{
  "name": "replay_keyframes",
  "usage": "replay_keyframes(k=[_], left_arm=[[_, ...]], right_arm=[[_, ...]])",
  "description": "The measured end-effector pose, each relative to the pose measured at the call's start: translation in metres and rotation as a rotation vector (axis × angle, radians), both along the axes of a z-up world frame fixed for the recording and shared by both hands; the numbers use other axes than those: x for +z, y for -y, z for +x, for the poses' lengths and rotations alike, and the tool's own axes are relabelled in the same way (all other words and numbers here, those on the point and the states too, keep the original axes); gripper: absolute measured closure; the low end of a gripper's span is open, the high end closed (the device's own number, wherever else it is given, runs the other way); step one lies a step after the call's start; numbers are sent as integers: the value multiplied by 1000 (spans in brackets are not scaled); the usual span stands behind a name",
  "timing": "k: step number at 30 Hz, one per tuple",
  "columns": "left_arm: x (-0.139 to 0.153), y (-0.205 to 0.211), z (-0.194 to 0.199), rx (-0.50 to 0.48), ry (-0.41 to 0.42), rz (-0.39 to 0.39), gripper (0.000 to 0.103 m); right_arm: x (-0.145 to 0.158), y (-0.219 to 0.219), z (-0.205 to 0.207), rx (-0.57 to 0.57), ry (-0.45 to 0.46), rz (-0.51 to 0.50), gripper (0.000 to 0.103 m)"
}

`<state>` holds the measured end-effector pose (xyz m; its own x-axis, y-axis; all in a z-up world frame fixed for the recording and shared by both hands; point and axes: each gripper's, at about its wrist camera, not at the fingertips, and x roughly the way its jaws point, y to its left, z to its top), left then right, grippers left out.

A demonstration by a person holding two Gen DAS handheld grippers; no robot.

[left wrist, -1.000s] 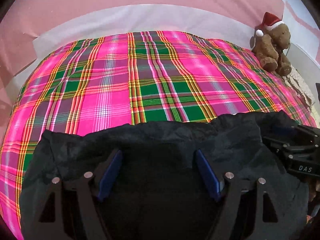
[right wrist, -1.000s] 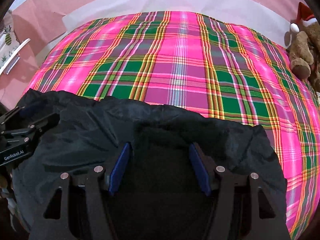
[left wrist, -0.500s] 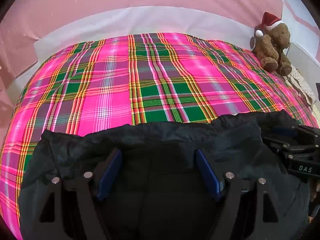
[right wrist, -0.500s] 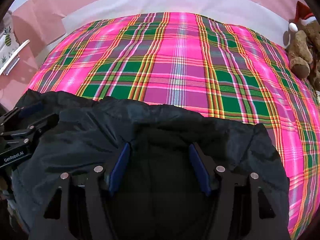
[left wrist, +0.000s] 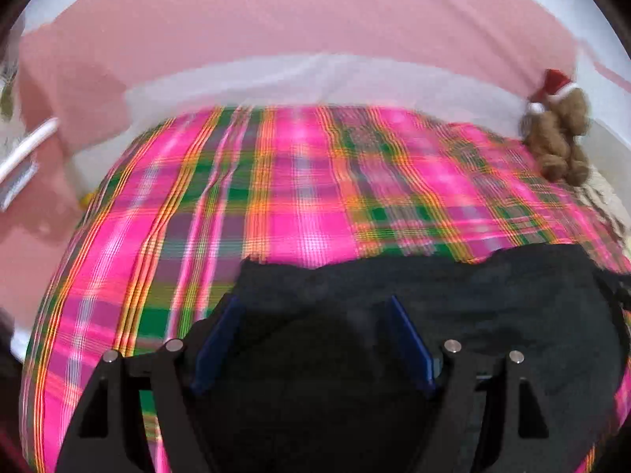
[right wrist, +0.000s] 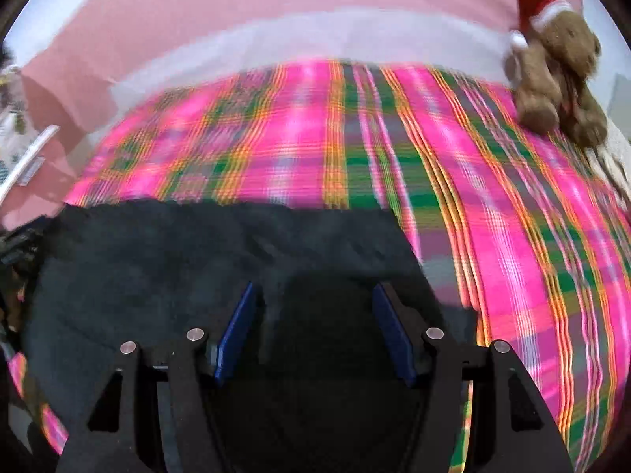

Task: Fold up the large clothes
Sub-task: 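Grasp the edge of the black jacket bundle with both grippers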

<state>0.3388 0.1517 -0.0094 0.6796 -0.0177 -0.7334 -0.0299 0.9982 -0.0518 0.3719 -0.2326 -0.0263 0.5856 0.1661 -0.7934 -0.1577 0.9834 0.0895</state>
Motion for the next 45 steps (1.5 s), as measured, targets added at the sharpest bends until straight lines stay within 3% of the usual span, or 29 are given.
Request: replay_keyframes(k=[4, 10, 16, 21, 22, 25, 30, 34, 39, 45], left_arm=[[-29, -19, 10, 28, -49, -101, 21], [-29, -16, 12, 39, -47, -95, 21], [16, -21, -50, -10, 96, -66, 21], [4, -18, -99, -53, 120, -78, 25], [-5, -17, -100, -53, 104, -72, 29], [-26, -22, -90, -35, 72, -102, 30], [-29, -21, -81, -25, 74, -110, 29], [-18, -21, -92, -12, 76, -98, 31], [2, -25, -111, -32, 142, -106, 31], [7, -19, -61, -29, 110, -96, 33]], right_arm=[[-23, 13, 11, -36, -14, 53, 42], [-23, 11, 16, -32, -17, 11, 42], [21, 30, -44, -16, 111, 24, 42], [3, 38, -84, -11, 105, 50, 42], [-5, 39, -84, -18, 95, 52, 42], [-22, 42, -75, -28, 69, 69, 42], [-30, 44, -65, -31, 53, 57, 42], [-19, 46, -76, -55, 62, 60, 42], [0, 43, -106, -26, 127, 80, 42], [1, 37, -74, -44, 105, 110, 46]])
